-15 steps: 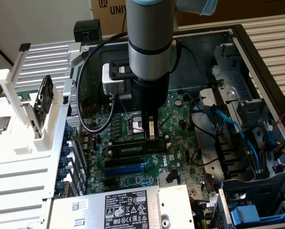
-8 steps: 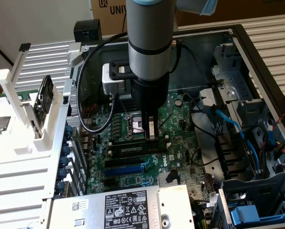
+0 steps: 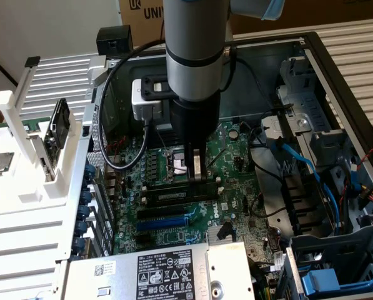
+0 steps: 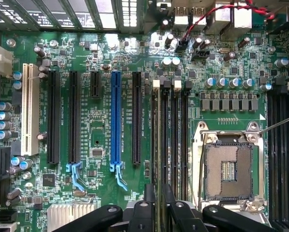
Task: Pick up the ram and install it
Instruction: 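Insert the ram into the slot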
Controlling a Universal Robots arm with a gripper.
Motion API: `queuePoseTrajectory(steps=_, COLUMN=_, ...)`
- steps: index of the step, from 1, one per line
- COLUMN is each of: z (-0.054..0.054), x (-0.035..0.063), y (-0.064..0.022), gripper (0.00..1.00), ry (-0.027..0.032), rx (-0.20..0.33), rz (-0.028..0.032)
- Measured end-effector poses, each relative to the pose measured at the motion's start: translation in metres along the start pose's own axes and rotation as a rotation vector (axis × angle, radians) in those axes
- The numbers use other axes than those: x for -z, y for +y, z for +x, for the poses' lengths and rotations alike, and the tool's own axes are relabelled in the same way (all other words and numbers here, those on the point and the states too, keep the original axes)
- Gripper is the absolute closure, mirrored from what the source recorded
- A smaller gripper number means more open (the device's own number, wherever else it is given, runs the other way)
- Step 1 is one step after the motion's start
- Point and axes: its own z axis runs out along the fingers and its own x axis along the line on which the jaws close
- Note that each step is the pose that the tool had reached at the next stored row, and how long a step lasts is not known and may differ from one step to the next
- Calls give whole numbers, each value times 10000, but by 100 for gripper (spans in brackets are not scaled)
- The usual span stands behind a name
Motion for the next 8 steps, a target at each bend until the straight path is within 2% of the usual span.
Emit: queuePoseTrajectory(steps=8, z=-5, x=89, y=37, gripper=80, ry=0, rx=-1, rz=10)
